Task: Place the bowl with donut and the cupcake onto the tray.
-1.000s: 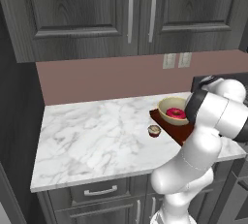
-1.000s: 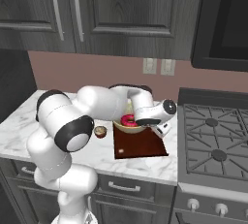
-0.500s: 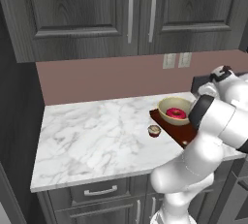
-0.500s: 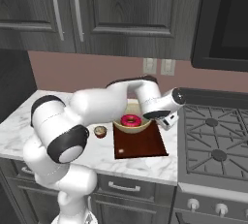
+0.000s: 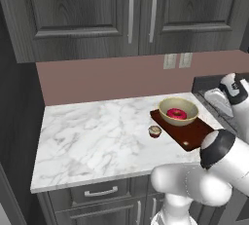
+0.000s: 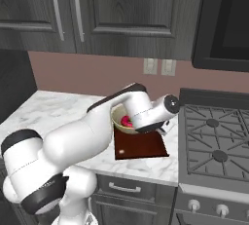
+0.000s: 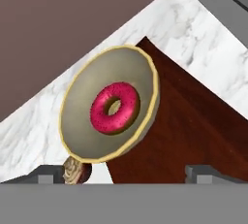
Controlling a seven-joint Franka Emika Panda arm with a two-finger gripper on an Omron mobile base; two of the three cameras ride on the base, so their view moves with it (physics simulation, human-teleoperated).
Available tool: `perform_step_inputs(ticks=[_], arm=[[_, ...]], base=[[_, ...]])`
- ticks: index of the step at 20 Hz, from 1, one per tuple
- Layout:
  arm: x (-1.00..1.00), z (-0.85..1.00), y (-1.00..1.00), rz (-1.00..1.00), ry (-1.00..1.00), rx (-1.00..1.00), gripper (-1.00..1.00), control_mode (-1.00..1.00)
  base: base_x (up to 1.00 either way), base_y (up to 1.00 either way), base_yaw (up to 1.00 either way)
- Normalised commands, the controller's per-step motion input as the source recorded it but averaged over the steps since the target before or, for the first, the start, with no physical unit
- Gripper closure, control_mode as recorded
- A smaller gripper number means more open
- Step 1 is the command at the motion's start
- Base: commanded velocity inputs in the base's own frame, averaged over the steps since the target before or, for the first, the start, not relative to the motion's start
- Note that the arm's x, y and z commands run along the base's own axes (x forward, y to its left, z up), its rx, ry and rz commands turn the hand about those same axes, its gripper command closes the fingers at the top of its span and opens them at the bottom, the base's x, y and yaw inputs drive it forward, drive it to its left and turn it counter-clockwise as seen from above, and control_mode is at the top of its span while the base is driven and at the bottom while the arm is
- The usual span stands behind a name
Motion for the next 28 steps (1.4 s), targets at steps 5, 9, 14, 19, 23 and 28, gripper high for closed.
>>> perform_step_inputs(ticks=[5, 9, 14, 19, 23, 28], arm=[[-0.49, 0.05, 0.89, 0.01, -0.16, -0.21, -1.00, -1.00], [-0.26, 0.39, 0.94, 0.00, -0.11, -0.21, -1.00, -1.00], [-0.06, 0.51, 0.89, 0.00, -0.01, -0.23, -1.00, -1.00], [0.16, 0.31, 0.82, 0.00, 0.06, -0.23, -1.00, -1.00], [0.41, 0.13, 0.55, 0.01, 0.27, -0.23, -1.00, -1.00], [0.38, 0.08, 0.36, 0.03, 0.31, -0.21, -1.00, -1.00]], base=[[0.00, 0.00, 0.00], [0.00, 0.00, 0.00], [0.00, 0.00, 0.00], [0.00, 0.00, 0.00], [0.00, 0.00, 0.00], [0.00, 0.00, 0.00]])
